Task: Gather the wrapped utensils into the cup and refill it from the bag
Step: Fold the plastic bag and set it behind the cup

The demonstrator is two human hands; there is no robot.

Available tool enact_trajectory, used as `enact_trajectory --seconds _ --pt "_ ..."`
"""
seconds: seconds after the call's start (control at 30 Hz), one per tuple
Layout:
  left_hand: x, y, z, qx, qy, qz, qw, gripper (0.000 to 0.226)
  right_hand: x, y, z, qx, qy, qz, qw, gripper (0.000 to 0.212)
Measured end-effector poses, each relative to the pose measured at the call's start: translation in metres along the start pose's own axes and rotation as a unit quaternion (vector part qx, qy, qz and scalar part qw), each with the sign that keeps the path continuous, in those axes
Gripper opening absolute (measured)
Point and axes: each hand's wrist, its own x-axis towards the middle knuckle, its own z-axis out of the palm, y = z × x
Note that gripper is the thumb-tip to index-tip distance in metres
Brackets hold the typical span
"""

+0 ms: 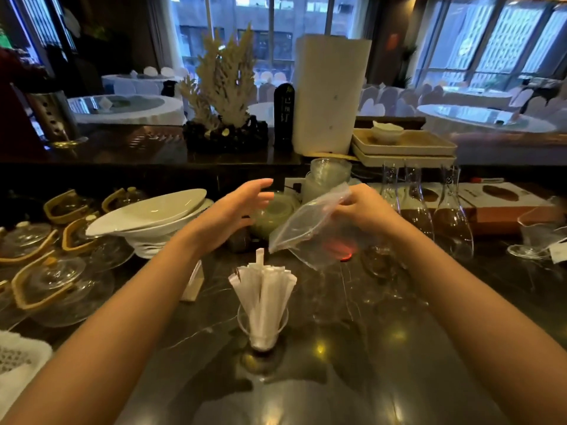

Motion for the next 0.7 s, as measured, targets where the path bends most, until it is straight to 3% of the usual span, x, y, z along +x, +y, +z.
enact_trajectory --seconds 0.17,0.33,0.43,0.57,0.7 --pt "0.035 0.017 -0.006 0.167 -0.029 0.023 0.985 0.12 0.049 -0.006 -0.008 0.001 -0.067 0.035 0.997 0.025" --pt "0.076 0.003 -0.002 0.278 0.004 0.034 0.96 0.129 0.096 -0.012 -0.002 -0.006 -0.11 0.048 0.993 0.032" --pt "0.098 -0.011 -0.007 0.289 0.102 0.043 0.951 0.107 0.117 -0.013 0.003 0.007 -0.135 0.048 0.99 0.03" --pt "0.118 -0.03 -0.027 0.221 0.186 0.036 0.957 0.015 0.134 -0.005 0.011 -0.007 -0.183 0.049 0.982 0.024" --pt "0.121 -0.061 -0.045 0.127 0.175 0.006 0.976 0.016 0.143 0.023 0.023 -0.06 -0.222 0.075 0.97 0.018"
